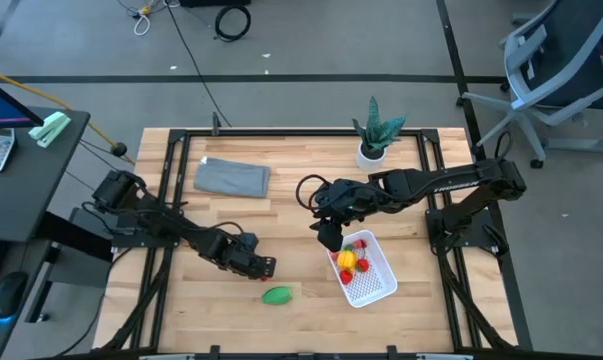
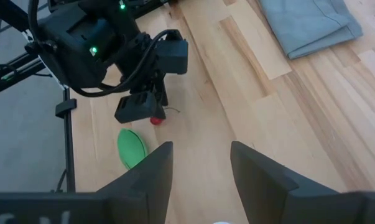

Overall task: Pick and placing Produce into tupperware
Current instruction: Put the cherry into the white bin, then put the green corn into the white bin

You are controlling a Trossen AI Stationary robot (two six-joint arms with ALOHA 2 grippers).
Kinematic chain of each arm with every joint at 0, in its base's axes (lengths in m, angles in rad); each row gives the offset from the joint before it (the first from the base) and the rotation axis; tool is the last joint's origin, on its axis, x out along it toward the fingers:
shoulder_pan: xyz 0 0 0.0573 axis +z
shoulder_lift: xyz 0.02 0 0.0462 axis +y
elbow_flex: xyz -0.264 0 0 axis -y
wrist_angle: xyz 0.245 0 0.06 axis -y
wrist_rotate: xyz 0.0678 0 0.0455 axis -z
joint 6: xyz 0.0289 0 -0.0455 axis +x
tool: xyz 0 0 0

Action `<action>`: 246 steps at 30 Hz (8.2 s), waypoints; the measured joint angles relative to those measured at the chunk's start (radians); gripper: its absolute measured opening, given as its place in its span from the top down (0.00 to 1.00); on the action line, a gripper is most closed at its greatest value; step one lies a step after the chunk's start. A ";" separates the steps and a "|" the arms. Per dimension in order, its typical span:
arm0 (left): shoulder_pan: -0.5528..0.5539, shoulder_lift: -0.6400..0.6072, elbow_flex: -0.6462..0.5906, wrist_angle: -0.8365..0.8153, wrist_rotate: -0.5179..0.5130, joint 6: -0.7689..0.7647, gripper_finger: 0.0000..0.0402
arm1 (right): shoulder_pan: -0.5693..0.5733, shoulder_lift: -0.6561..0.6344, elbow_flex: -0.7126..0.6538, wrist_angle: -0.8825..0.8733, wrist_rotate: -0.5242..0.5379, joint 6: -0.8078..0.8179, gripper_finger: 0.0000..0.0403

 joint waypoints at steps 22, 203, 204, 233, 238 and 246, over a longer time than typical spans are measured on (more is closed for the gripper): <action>0.002 0.007 -0.001 0.017 -0.001 0.012 0.87 | 0.000 0.000 0.000 0.000 0.000 -0.010 0.58; 0.072 -0.266 0.694 -1.312 -0.062 0.967 0.62 | 0.199 0.500 -0.016 0.557 -0.049 -0.284 0.28; 0.072 -0.266 0.694 -1.312 -0.062 0.966 0.62 | 0.199 0.504 -0.016 0.566 -0.049 -0.284 0.28; 0.071 -0.265 0.694 -1.290 -0.062 0.936 0.64 | 0.163 0.747 0.458 0.403 -0.142 -0.370 0.24; 0.072 -0.265 0.694 -1.297 -0.062 0.944 0.66 | 0.173 0.734 0.509 0.213 -0.145 -0.436 0.25; 0.072 -0.265 0.694 -1.291 -0.065 0.954 0.64 | 0.222 0.748 0.496 0.073 -0.149 -0.488 0.24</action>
